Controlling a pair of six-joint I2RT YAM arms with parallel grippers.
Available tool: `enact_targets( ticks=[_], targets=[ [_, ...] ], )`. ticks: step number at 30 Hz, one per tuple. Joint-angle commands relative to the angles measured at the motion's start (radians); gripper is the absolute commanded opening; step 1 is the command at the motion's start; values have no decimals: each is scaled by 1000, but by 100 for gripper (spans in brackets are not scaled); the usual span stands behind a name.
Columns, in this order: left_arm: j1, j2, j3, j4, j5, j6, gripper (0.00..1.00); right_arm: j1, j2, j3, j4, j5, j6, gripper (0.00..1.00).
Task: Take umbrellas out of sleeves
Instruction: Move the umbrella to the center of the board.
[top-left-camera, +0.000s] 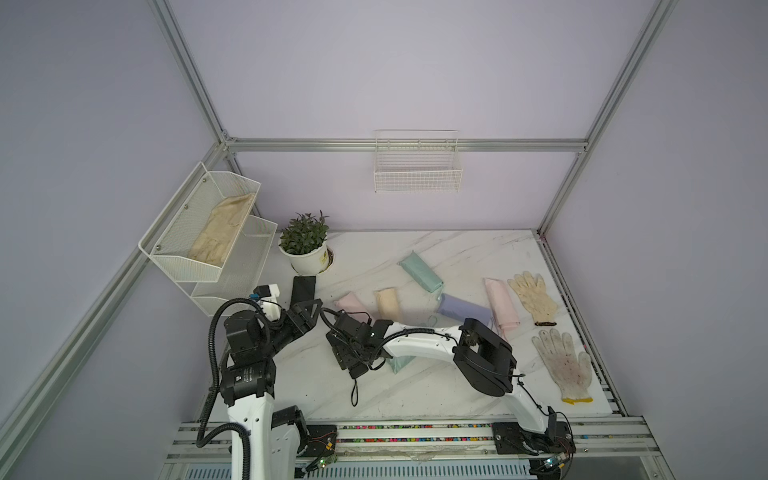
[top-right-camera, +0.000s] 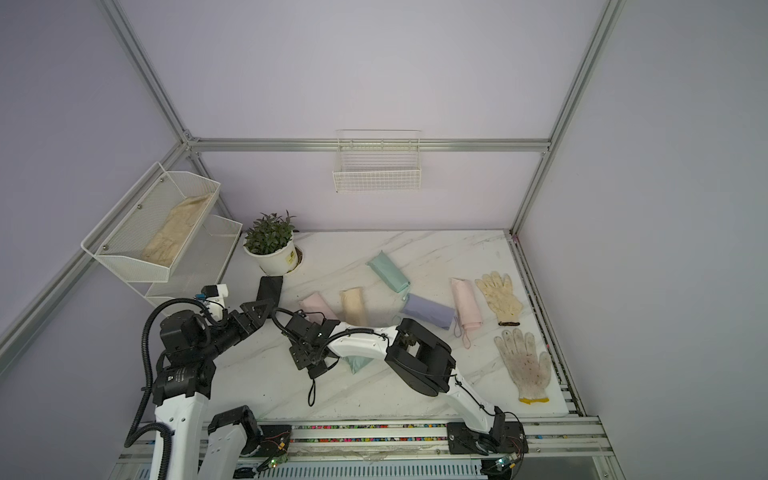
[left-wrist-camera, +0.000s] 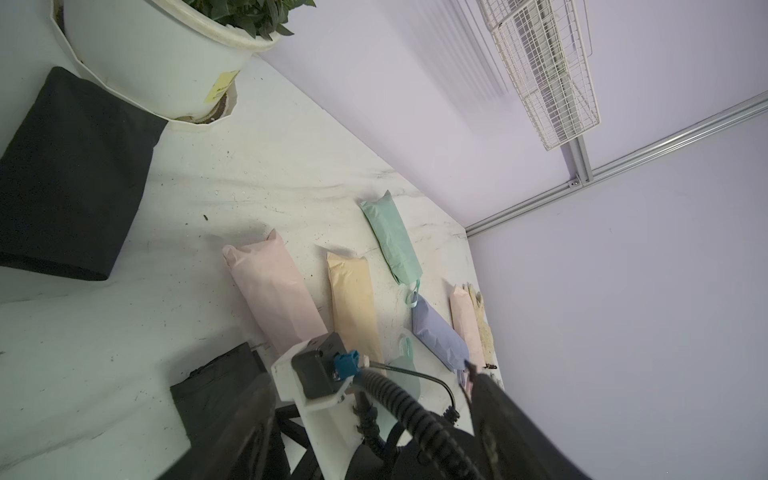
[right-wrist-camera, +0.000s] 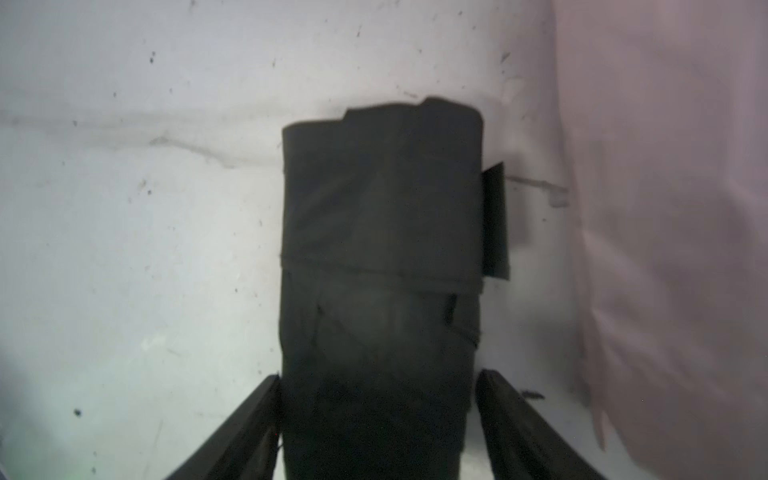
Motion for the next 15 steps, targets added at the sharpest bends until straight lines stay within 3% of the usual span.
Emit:
enact_targets(
  ticks=[1,2,5,10,15],
  targets=[
    [-5,-30,25,14,12,30,74,22,77,38,-69,27,22,40],
    [-6,-37,23,14,4,33,74,23,82,51,-71,34,32,32],
    [-10,-37,33,4,7,39,74,22,83,74,-56,45,59,26],
    [-14,-38,84,-32,-17,50,74,22,81,108,14,-11,113,25],
    [-14,-33,128,-33,-48,31,74,17,105,144,139,-113,256,25]
  ],
)
